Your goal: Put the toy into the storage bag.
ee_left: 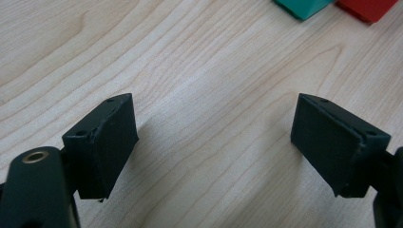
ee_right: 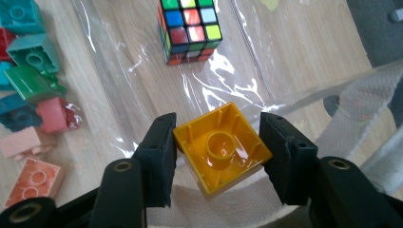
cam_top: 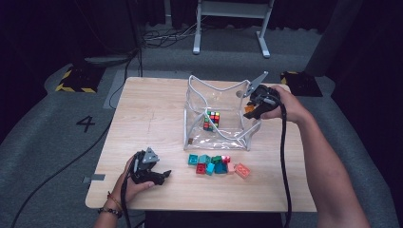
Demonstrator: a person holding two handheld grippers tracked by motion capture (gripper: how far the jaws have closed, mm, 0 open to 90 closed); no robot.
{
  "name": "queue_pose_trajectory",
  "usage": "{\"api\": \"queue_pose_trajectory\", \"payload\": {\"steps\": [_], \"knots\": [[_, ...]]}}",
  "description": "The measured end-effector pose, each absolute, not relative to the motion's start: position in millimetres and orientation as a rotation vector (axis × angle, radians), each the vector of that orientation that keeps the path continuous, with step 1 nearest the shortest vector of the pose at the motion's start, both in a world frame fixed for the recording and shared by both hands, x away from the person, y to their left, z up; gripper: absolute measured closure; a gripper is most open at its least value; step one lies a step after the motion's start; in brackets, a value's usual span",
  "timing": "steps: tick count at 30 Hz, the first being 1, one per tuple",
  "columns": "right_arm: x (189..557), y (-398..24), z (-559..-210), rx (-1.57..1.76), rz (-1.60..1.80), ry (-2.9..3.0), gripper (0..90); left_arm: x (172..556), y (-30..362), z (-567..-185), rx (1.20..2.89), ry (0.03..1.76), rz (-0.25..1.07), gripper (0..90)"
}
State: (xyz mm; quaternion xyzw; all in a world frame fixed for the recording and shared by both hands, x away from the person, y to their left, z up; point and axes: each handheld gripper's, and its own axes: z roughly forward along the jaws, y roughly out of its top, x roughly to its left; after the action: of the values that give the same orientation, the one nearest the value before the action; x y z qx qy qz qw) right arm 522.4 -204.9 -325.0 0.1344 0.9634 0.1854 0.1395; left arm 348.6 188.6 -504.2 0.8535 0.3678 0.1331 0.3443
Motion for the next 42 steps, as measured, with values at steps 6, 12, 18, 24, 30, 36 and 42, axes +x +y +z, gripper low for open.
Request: {"api": "queue_pose_trajectory", "payload": {"steps": [6, 12, 18, 24, 30, 36, 42], "knots": [[521, -209, -324, 0.392, 0.513, 2.793, 48.8, 349, 189, -504, 2.217, 0.956, 0.347, 15.8], [520, -212, -322, 0.372, 0.528, 2.796, 48.5, 349, 189, -504, 2.217, 0.955, 0.346, 15.8], [517, -208, -322, 0.371, 0.522, 2.795, 46.1, 349, 189, -504, 2.217, 0.957, 0.346, 15.8], [517, -208, -325, 0.371, 0.526, 2.791, 46.9, 349, 189, -504, 2.217, 0.956, 0.345, 15.8], [513, -210, -322, 0.373, 0.602, 2.742, 43.3, 349, 189, -504, 2.217, 0.955, 0.345, 15.8], [499, -221, -309, 0.385, 0.781, 2.631, 39.9, 349, 189, -504, 2.217, 0.955, 0.345, 15.8], [473, -240, -296, 0.435, 1.029, 2.484, 37.3, 349, 189, -504, 2.217, 0.955, 0.345, 15.8]]}}
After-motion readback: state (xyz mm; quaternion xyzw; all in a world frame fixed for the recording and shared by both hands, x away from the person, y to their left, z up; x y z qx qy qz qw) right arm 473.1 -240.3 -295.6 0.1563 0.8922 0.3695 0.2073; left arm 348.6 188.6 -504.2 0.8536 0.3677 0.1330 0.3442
